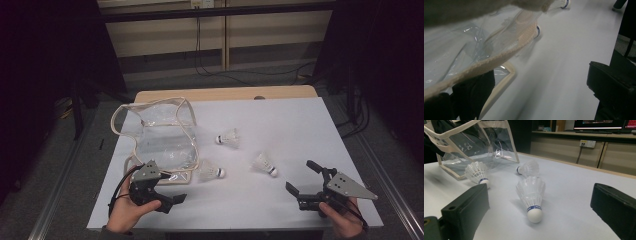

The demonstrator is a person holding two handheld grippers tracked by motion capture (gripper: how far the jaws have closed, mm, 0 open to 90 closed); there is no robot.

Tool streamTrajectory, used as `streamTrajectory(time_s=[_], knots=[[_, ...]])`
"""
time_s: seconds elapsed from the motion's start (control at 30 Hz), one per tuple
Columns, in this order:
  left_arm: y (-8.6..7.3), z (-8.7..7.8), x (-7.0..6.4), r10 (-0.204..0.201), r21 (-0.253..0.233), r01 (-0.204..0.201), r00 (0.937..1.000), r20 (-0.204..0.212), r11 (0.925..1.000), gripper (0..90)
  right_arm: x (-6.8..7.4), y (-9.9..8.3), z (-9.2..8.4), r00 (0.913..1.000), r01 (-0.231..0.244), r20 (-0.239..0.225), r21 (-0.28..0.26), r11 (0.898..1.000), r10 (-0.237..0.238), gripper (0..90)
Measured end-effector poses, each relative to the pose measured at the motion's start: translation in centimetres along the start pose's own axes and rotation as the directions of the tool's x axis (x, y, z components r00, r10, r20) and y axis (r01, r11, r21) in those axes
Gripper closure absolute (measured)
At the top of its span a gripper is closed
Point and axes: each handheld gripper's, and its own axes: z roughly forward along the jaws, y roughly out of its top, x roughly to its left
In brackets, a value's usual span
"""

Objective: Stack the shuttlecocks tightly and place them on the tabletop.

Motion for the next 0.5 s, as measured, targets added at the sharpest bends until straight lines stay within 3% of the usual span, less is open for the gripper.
streamTrajectory(time_s=[0.5], knots=[[-1.2,-0.7,0.4,-0.006,-0.035,0.006,1.0000,-0.002,0.9994,6.2,0.1,0.1,0.0,0.9999,0.011,0.000,-0.002,1.000,-0.011,1.3]])
